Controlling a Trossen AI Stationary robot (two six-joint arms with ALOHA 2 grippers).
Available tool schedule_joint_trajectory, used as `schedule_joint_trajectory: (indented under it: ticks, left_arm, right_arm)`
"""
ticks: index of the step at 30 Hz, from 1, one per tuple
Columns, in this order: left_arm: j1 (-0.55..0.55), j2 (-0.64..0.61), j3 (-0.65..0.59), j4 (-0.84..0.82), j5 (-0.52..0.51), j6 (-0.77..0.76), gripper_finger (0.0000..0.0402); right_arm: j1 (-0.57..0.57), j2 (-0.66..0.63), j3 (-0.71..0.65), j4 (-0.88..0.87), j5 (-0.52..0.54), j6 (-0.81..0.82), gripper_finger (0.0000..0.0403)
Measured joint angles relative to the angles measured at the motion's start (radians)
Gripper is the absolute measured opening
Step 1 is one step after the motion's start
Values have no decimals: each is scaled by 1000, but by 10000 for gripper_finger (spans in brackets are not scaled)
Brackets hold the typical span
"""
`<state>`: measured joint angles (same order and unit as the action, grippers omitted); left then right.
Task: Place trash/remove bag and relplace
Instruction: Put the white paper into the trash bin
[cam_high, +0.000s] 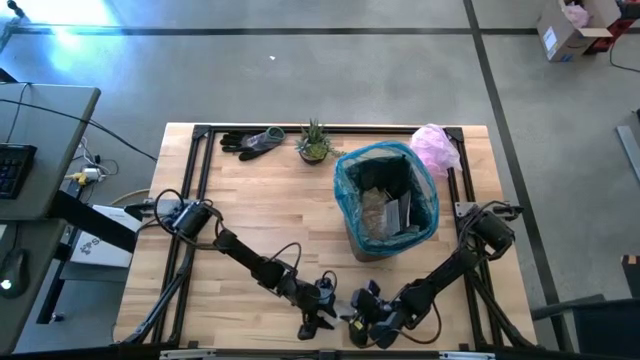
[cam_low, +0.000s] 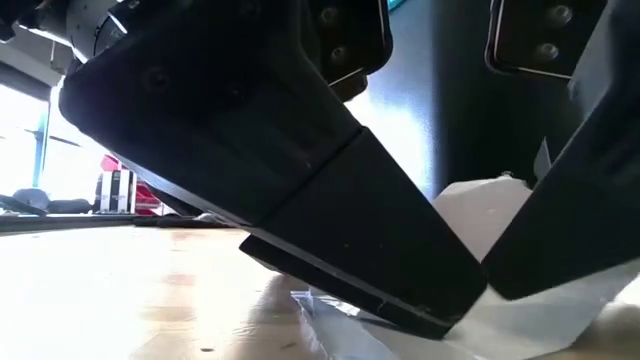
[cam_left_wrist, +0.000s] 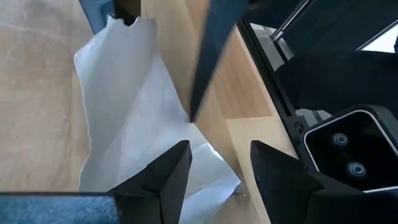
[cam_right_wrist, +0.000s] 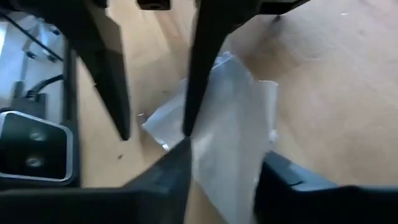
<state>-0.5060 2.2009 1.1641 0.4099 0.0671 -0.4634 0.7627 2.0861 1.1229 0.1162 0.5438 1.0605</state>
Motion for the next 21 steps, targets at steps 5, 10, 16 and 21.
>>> schedule_joint_trajectory:
  ticks: [5, 10, 16, 21]
  left_arm:
    - [0, 0, 0, -10, -15, -1, 158]
    - [-4, -7, -2, -14, -29, 4, 158]
    - [-6, -108, -10, -97, -36, 35, 158]
    - [-40, -297, -6, -212, -106, 89, 158]
  right_arm:
    - [-3, 1, 0, -28, 65, -37, 14]
    - [-1, 1, 0, -26, 120, -40, 1]
    - [29, 1, 31, -30, 227, -46, 0]
    - [49, 1, 110, -33, 305, -127, 0]
